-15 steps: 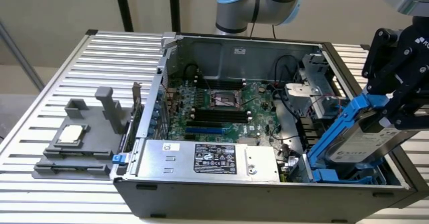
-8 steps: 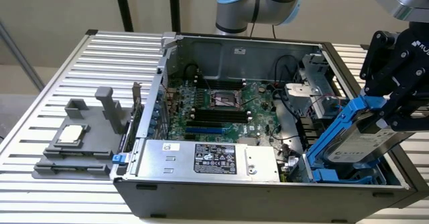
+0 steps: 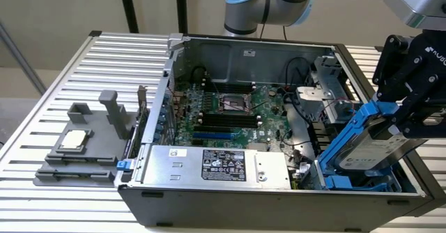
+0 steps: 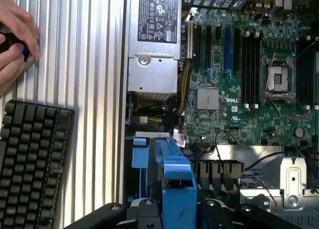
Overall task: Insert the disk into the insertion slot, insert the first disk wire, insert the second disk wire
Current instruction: 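Insert the disk into the insertion slot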
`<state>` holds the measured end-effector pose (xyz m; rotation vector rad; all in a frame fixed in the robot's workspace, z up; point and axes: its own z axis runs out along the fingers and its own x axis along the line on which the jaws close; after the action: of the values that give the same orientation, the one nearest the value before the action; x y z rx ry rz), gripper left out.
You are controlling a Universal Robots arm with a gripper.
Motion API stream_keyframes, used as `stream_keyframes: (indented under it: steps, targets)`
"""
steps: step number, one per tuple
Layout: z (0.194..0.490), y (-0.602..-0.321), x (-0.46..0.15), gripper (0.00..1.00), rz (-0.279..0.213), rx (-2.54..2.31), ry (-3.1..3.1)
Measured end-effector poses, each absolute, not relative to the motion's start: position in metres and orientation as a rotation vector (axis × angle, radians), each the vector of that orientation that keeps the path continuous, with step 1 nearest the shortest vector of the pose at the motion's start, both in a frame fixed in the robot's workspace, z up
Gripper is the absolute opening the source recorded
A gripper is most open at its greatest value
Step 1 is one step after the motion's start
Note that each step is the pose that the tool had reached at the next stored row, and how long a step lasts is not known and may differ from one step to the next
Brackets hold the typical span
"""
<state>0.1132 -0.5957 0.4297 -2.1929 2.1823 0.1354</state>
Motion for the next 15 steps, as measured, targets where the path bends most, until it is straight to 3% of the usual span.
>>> stream_keyframes:
  steps: [15]
  targets:
    - [0.4303, -0.5957, 0.115, 0.33, 0.138, -2.219, 2.156]
